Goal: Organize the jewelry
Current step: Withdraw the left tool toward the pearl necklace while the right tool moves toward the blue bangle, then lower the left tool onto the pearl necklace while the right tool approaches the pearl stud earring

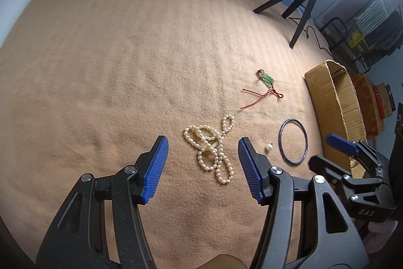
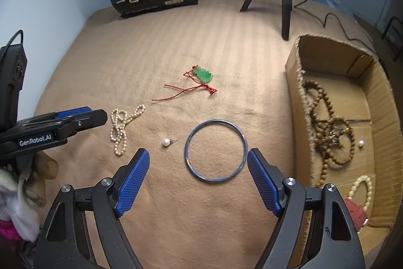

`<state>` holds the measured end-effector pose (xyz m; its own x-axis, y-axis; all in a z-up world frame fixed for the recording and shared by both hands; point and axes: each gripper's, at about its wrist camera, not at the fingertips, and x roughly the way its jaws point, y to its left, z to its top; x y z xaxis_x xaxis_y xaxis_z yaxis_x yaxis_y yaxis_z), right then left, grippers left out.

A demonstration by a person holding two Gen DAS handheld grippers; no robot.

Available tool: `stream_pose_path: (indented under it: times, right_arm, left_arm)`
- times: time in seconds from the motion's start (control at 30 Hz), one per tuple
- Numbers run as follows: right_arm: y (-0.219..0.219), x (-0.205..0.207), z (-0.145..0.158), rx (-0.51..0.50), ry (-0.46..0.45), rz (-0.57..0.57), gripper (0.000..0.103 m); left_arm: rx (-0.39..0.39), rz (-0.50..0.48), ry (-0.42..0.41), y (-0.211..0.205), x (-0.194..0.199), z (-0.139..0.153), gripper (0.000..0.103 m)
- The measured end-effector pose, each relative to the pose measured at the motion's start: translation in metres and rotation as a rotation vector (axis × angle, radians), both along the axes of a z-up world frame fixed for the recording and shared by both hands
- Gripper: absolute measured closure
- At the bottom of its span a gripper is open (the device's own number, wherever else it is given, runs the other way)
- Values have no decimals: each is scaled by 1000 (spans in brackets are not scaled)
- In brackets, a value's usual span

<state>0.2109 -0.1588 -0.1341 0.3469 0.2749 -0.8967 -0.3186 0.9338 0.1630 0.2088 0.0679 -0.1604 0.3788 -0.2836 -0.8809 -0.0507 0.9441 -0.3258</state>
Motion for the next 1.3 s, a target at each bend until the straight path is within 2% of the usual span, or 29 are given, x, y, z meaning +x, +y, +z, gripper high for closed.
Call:
stream_pose_path:
  times: [0.17,0.43,0.63,0.9,1.03,1.17,1.2,1.27,1.3]
  right_arm:
    - [2,9,-10,-1,41,-29,23]
    - [5,14,-18,33,67,-37,23]
    - [11,20,-27,22,79,-33,23]
    - [6,15,-38,14,131,-116,23]
    - [7,12,-38,0,104,-103,23]
    - [4,13,-36,62,92,-100,24]
    - [4,14,-34,83,89,-99,26]
    - [8,16,-32,101,90,-86,40]
    - [9,16,-32,106,91,-78,42]
  left_arm:
    - [2,-1,16,-5,5,-7,44]
    - [16,-18,37,-11,10,-19,44]
    - [11,-13,42,-11,14,-22,44]
    - [4,-14,46,-9,16,-25,44]
    - [0,-17,47,-8,17,-25,44]
    - [-1,-20,46,-9,17,-26,44]
    - [0,-21,45,-10,17,-26,44]
    - [2,-22,46,-11,17,-27,44]
    - [0,-23,45,-11,18,-27,44]
